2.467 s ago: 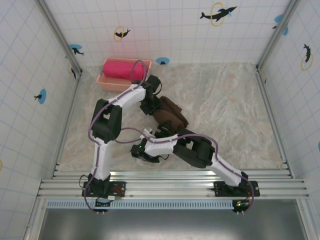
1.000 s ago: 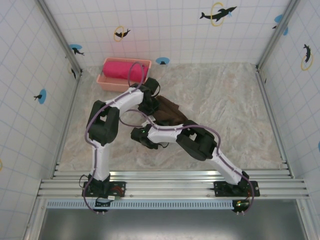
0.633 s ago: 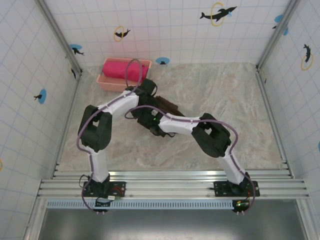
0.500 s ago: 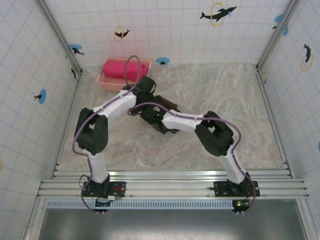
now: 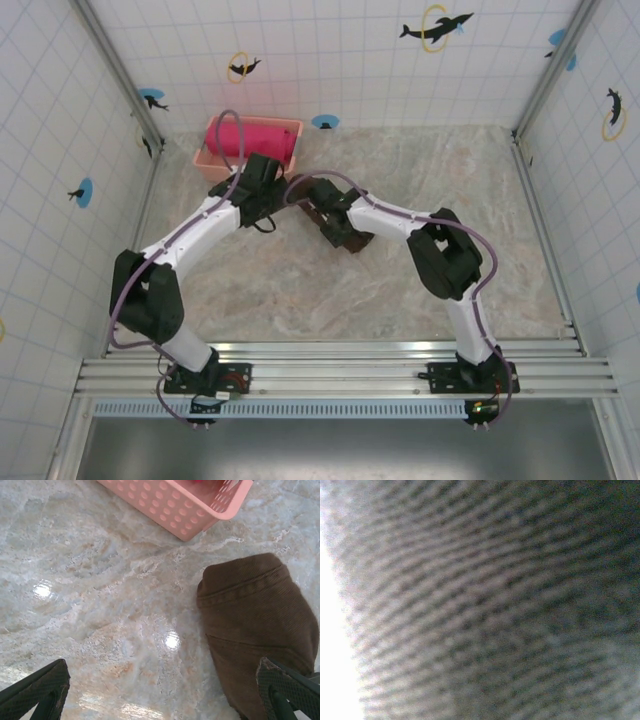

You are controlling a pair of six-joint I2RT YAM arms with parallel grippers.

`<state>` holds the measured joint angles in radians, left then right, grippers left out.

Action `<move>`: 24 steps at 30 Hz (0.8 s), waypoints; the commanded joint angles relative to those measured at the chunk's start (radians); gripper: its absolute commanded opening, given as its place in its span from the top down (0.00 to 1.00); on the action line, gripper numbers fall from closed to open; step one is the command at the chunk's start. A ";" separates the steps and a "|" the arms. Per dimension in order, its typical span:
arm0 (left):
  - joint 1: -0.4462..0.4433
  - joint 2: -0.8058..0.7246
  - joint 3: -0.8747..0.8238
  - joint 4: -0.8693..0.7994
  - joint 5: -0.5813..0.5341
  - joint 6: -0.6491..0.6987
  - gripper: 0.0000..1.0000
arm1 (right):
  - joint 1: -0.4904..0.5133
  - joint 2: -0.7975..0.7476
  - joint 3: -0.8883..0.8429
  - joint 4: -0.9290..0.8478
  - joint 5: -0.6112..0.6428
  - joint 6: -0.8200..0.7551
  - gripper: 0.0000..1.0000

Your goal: Roll up the long pants

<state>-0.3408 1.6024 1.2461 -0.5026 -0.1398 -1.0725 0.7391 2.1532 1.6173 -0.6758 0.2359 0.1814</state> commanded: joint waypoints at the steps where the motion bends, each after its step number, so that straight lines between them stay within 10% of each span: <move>1: -0.012 -0.015 -0.111 0.166 0.097 0.009 0.03 | -0.038 0.176 -0.078 -0.132 -0.273 0.007 1.00; 24: 0.028 0.315 -0.396 1.293 0.375 -0.316 0.02 | -0.070 0.110 -0.205 -0.124 -0.447 -0.049 1.00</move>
<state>-0.3206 1.8427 0.8738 0.5854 0.2264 -1.3087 0.6502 2.1071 1.5501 -0.6029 -0.0013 0.1295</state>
